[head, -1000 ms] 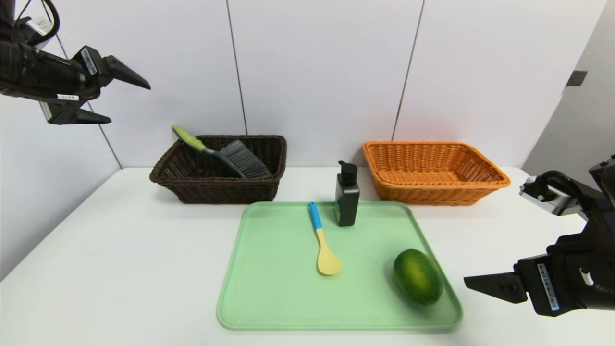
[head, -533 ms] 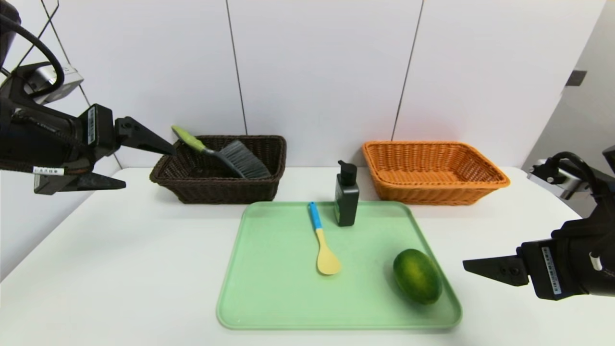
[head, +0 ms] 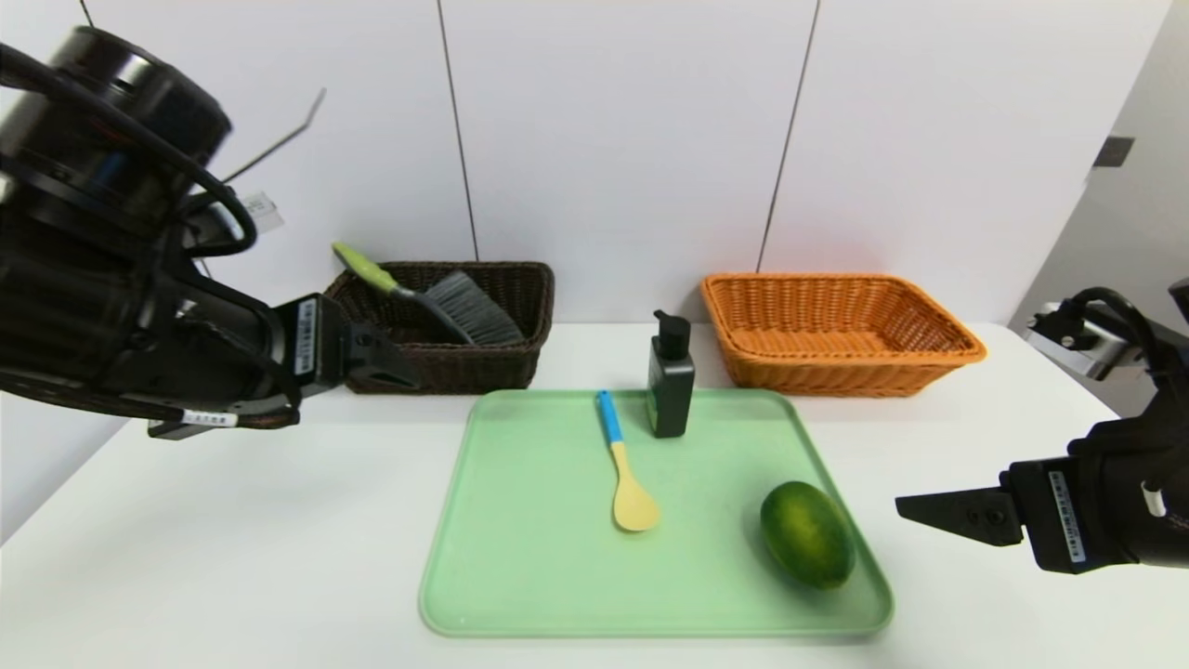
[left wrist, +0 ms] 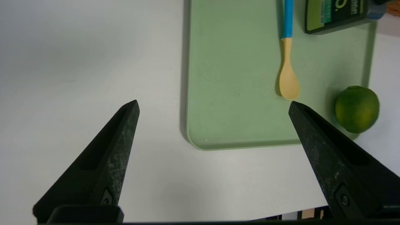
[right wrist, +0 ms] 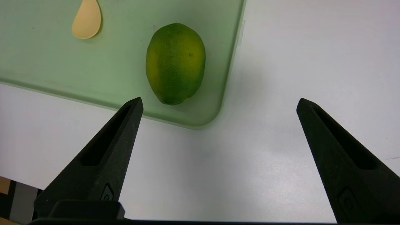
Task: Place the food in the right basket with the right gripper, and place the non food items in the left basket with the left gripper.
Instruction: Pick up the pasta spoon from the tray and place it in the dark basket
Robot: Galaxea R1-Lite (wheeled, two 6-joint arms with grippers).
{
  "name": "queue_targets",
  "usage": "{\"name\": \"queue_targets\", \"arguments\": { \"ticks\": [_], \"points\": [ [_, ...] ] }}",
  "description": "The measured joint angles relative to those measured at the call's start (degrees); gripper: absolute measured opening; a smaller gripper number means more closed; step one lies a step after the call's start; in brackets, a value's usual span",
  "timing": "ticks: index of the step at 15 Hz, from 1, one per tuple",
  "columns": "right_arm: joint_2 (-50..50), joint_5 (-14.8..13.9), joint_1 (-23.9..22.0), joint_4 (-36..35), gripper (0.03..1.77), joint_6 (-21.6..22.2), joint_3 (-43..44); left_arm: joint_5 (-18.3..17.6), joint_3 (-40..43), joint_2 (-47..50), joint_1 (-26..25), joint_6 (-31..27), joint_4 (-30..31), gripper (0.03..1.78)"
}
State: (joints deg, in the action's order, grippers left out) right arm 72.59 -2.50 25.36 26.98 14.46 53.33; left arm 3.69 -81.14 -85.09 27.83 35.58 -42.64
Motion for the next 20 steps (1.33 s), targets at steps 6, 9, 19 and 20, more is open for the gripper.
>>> {"name": "queue_targets", "arguments": {
  "ticks": [6,9,19,20],
  "points": [
    [0.06,0.05,0.20,-0.05,1.70,0.00,-0.15,13.17,-6.60,-13.31,11.61,9.09,-1.37,1.69],
    [0.09,0.07,0.49,-0.05,1.70,-0.05,-0.20,13.56,-13.35,-19.37,14.14,11.91,-4.60,1.69],
    [0.28,0.16,0.55,-0.06,1.70,-0.05,-0.06,13.73,-28.98,-34.34,16.59,11.90,-8.34,1.69],
    [0.28,0.13,0.55,-0.05,1.70,-0.02,-0.22,13.75,-30.14,-35.74,16.54,11.85,-8.79,1.69]
  ]
}}
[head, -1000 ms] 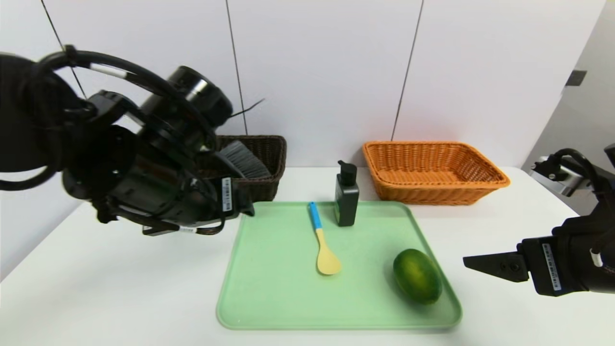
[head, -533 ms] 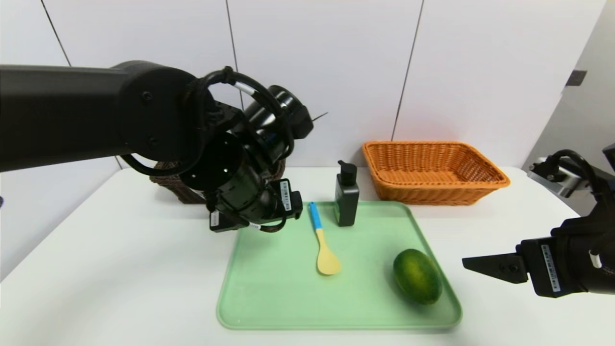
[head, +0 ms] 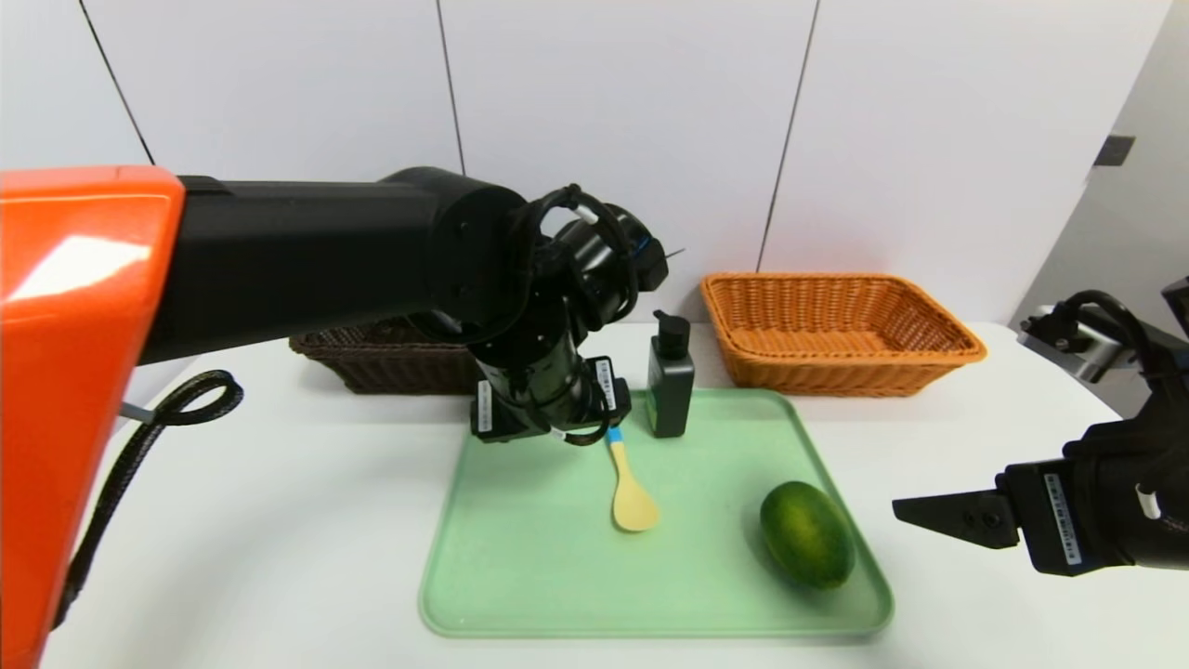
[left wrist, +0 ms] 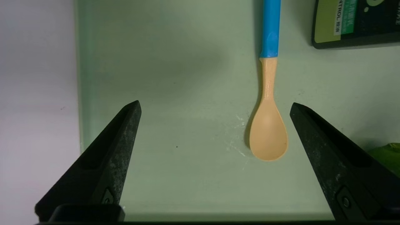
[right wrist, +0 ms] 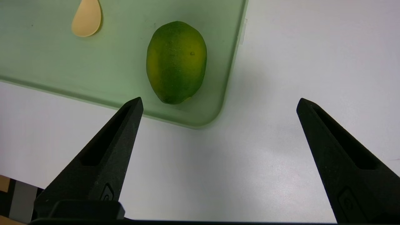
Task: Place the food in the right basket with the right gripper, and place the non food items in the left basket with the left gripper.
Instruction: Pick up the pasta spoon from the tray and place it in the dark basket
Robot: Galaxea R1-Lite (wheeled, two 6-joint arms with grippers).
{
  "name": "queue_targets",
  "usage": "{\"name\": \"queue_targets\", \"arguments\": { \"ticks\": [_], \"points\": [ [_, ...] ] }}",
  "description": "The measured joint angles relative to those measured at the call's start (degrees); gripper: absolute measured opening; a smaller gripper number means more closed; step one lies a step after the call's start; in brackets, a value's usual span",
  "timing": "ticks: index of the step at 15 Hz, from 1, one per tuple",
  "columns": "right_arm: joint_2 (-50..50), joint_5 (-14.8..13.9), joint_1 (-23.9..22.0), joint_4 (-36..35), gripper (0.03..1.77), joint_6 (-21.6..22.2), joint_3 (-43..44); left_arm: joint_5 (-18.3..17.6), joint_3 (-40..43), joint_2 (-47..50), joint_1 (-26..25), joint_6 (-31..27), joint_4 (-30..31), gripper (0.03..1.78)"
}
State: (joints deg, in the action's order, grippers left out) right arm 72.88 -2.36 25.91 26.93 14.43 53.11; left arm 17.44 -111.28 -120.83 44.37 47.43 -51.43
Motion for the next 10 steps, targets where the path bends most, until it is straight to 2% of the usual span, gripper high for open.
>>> {"name": "queue_targets", "arguments": {
  "ticks": [7,10],
  "points": [
    [-0.09,0.02,-0.02,0.09,1.70,0.06,-0.48,0.18,-1.82,-5.07,0.05,-1.66,2.65,1.69],
    [-0.09,0.00,0.00,0.07,1.70,0.06,-0.48,1.87,-1.84,-5.72,0.16,-2.73,4.61,1.69]
  ]
}}
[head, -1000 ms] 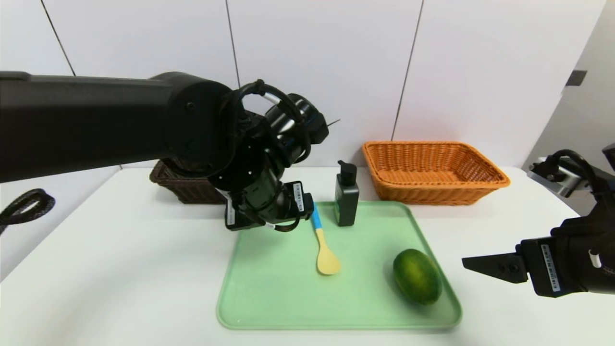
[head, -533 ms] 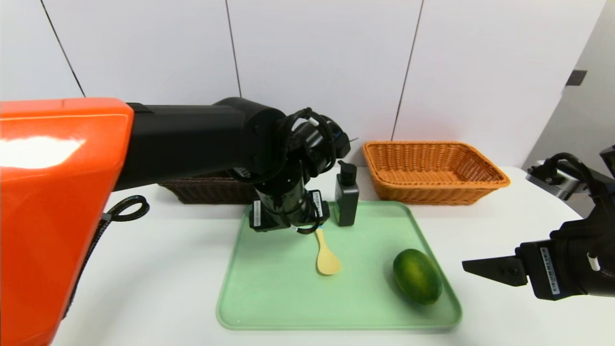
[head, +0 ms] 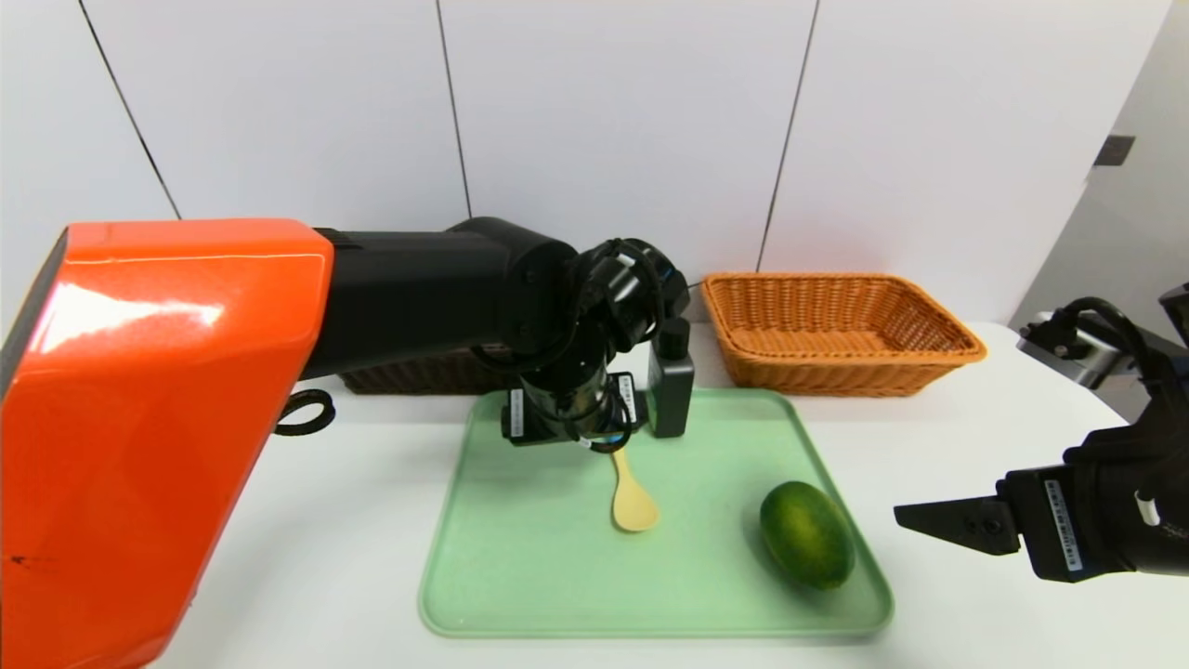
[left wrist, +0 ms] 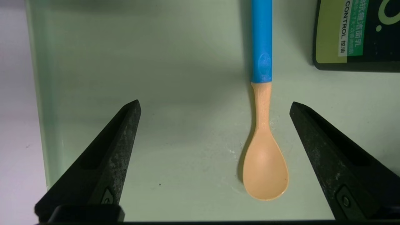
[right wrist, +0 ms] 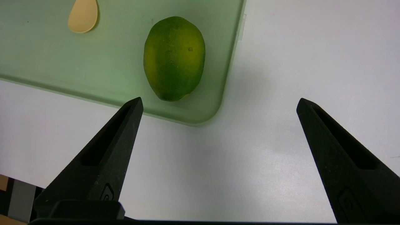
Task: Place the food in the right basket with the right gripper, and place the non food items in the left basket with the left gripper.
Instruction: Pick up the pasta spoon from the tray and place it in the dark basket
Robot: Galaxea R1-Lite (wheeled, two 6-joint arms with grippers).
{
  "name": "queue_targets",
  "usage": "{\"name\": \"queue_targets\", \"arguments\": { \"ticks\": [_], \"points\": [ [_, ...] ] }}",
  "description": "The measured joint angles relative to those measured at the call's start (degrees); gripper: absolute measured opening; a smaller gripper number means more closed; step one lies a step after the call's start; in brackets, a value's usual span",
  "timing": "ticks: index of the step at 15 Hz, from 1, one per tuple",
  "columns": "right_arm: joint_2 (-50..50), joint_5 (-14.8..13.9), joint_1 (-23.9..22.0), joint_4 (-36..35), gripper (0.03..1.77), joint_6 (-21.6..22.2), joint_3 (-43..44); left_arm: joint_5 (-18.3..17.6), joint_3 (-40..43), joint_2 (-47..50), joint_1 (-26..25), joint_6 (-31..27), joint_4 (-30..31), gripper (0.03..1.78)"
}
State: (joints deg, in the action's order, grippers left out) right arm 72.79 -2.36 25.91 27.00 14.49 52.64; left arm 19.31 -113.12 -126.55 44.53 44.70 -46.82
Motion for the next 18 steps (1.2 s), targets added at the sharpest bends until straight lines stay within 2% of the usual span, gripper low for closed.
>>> {"name": "queue_targets", "arguments": {
  "ticks": [4,18],
  "points": [
    [-0.02,0.00,0.00,0.09,1.70,0.00,0.00,4.78,0.00,-2.41,0.09,-2.91,2.58,1.69],
    [-0.17,0.02,0.00,0.11,1.70,0.00,0.00,4.89,-0.09,-4.01,1.69,-4.60,4.88,1.69]
  ]
}}
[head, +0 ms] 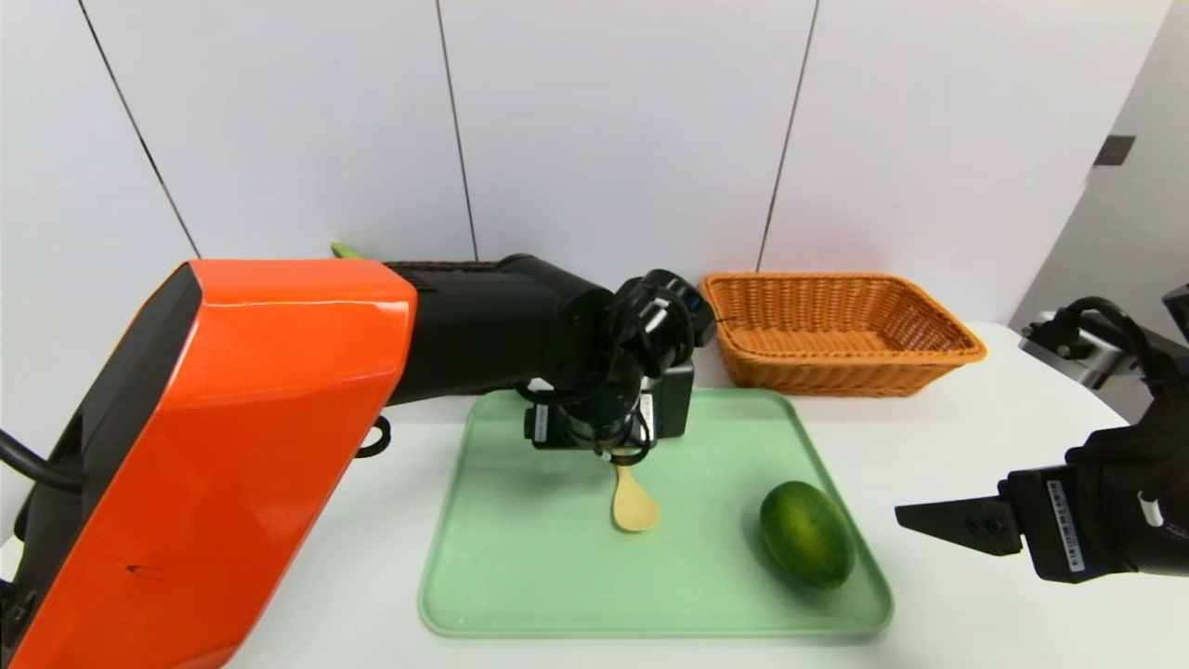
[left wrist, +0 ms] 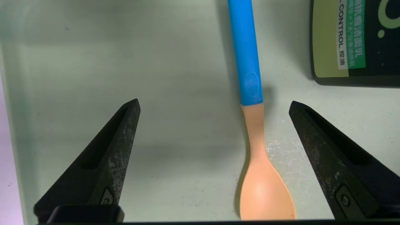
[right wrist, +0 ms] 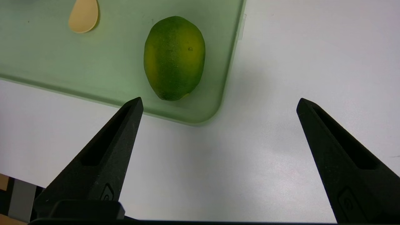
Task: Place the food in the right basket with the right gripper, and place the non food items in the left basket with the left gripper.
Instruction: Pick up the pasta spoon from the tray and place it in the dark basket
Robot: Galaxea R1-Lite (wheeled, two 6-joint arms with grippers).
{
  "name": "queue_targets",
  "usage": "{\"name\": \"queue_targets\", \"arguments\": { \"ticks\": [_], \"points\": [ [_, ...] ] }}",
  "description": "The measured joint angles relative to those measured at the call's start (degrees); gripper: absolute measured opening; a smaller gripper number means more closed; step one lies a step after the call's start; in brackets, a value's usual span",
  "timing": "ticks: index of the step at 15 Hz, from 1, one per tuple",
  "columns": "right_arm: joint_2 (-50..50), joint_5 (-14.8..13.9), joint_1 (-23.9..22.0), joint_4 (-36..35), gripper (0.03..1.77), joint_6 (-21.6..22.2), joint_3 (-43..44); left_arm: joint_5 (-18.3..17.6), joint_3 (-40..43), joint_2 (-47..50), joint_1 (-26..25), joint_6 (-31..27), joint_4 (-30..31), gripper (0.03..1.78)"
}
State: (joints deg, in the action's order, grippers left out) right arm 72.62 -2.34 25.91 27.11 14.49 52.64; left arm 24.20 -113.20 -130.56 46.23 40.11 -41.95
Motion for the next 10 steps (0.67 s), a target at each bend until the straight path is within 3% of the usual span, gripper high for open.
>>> {"name": "queue_targets", "arguments": {
  "ticks": [6,7,10],
  "points": [
    [-0.02,-0.02,0.00,0.04,1.70,0.02,-0.02,0.00,-0.02,-1.72,0.11,-0.04,1.00,1.69],
    [-0.07,-0.02,0.00,0.06,1.70,0.00,-0.07,0.00,-0.02,-1.85,0.07,-0.20,1.10,1.60],
    [-0.10,0.00,0.00,0.09,1.70,0.00,-0.24,0.00,-0.02,-2.32,0.11,-0.12,1.13,1.13]
  ]
}}
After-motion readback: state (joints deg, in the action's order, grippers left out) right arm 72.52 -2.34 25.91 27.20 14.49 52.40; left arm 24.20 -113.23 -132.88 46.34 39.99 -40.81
